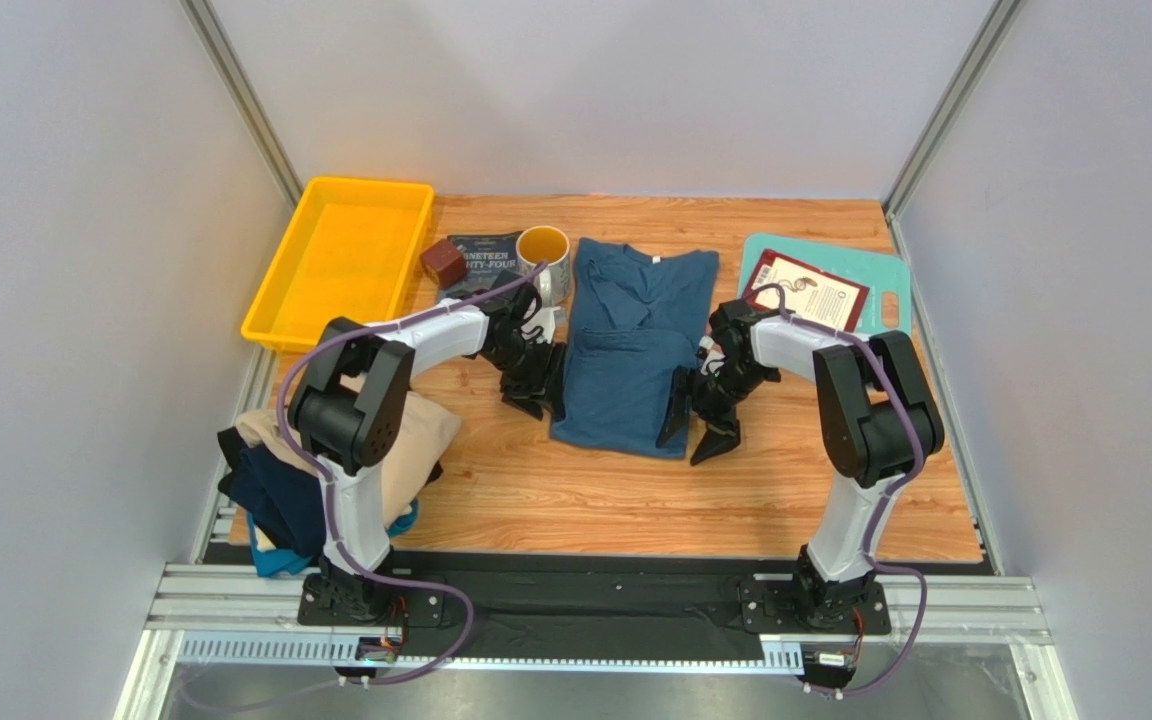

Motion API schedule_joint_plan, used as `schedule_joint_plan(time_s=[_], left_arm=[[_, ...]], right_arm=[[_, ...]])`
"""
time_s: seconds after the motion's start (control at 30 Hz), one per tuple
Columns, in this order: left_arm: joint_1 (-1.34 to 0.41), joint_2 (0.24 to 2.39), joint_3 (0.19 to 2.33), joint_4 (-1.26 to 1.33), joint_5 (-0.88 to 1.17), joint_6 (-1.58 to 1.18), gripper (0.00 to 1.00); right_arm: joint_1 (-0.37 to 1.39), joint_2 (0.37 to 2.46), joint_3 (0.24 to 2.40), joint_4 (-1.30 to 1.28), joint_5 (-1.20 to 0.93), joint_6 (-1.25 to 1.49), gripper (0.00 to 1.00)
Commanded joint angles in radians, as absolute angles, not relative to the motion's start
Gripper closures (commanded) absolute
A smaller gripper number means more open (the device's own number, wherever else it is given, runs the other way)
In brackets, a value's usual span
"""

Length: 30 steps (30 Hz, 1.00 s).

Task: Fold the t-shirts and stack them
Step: Grab one side of the 2/3 rectangular tshirt with both arms

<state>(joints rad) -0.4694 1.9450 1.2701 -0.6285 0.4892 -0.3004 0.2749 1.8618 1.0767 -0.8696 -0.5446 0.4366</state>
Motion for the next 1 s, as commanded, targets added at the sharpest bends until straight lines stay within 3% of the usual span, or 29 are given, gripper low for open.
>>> schedule_joint_plan(time_s=[0.0, 0.23, 0.57, 0.97], left_arm=[[-0.469, 1.942, 1.259, -0.624, 0.431, -0.299, 0.46], [-0.402, 1.861, 1.223, -0.606, 0.484, -0.317, 0.51], [-0.367, 1.985, 1.253, -0.522, 0.643, -0.382, 0.53], [-0.388, 2.016, 1.238, -0.506, 0.652, -0.37, 0.53]], right_arm=[[0.285, 1.931, 1.054, -0.749, -0.408, 0.41, 0.31], [0.284, 1.945, 1.091, -0.782, -0.377, 0.407, 0.31], [0.282, 1.973, 1.135, -0.831, -0.351, 0.39, 0.32], [0.284, 1.994, 1.149, -0.835, -0.339, 0.402, 0.32]])
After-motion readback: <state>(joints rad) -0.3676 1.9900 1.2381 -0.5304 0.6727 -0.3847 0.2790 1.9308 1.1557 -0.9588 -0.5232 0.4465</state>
